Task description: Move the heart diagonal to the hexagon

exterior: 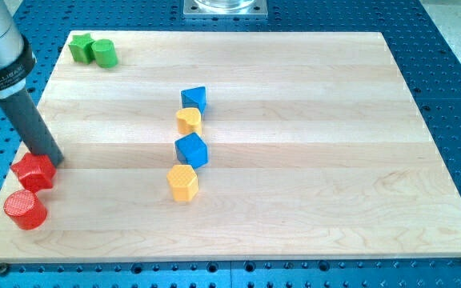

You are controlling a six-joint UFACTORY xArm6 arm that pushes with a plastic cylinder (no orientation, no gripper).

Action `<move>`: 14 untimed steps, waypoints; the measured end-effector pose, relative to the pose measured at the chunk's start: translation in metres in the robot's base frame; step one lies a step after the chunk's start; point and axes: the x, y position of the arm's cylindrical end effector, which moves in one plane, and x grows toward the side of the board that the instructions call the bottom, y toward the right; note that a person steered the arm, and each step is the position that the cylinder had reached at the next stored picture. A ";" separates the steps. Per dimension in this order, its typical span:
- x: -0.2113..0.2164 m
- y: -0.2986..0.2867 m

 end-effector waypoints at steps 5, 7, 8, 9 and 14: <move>-0.046 0.067; -0.065 0.134; -0.076 0.191; -0.075 0.232; 0.018 0.240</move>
